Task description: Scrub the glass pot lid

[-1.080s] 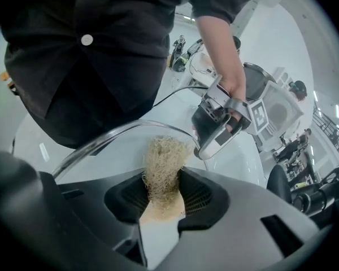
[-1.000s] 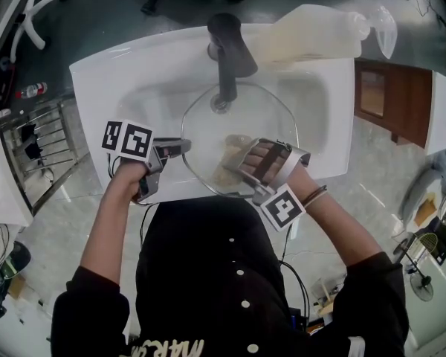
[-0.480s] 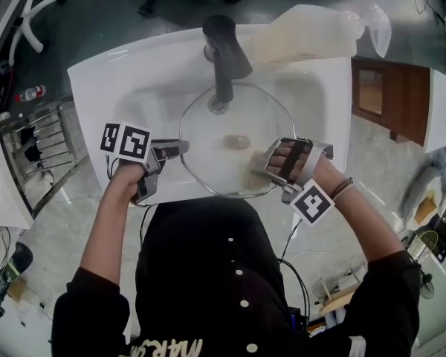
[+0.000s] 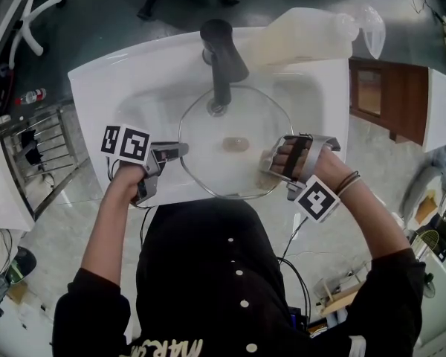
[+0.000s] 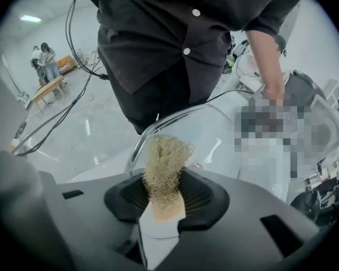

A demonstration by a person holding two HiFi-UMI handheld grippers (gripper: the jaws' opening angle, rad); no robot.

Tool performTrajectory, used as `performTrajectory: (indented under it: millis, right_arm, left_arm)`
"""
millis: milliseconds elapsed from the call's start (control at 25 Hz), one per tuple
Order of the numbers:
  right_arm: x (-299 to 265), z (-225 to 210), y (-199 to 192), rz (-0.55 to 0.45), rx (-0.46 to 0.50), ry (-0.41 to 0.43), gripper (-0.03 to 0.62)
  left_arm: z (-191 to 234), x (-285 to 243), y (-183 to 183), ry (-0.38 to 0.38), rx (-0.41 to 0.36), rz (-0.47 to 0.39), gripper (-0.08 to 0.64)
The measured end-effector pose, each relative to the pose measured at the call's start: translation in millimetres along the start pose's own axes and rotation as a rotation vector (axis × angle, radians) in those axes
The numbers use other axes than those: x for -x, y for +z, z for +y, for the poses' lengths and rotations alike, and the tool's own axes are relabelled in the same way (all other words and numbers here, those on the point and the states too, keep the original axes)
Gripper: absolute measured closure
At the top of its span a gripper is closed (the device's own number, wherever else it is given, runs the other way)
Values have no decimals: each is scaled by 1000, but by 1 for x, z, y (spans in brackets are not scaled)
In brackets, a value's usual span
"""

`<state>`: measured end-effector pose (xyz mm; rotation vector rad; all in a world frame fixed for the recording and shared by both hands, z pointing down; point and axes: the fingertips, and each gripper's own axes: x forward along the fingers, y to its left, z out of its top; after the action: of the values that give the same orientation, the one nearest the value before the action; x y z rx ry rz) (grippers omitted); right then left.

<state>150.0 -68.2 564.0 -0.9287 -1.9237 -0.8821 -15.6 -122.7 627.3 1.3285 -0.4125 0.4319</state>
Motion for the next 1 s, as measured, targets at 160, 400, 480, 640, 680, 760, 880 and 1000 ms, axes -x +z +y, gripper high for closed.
performTrajectory:
  millis: [160,400,480,640,680,760,880,1000]
  right_arm:
    - [-2,5,-2,18,-7,25,448]
    - [-3,-6,-3,59,-3,-53,445]
    - [-4,-7,-4,86,1,-61,445]
    - [1,-24,-8,166,-26,-153,443]
    - [5,-30,-9,189,-56,-189,443]
    - [15,-43,-13,228,-138,-261,443]
    - [32,-62,-12,261,-269,-379,443]
    - [53,-75,-6,272,-408,-515,443]
  left_arm:
    - [0,0,1,19,-9,-5,430]
    - [3,10,6,96,-40,-52,429]
    - [-1,20,13,126,-55,-103,430]
    - [-20,48,31,225,-214,-258,506]
    - [-29,55,34,235,-263,-301,522]
    - [-49,68,37,237,-352,-383,534]
    - [-77,85,34,227,-452,-482,534]
    - [-106,98,21,208,-526,-567,534]
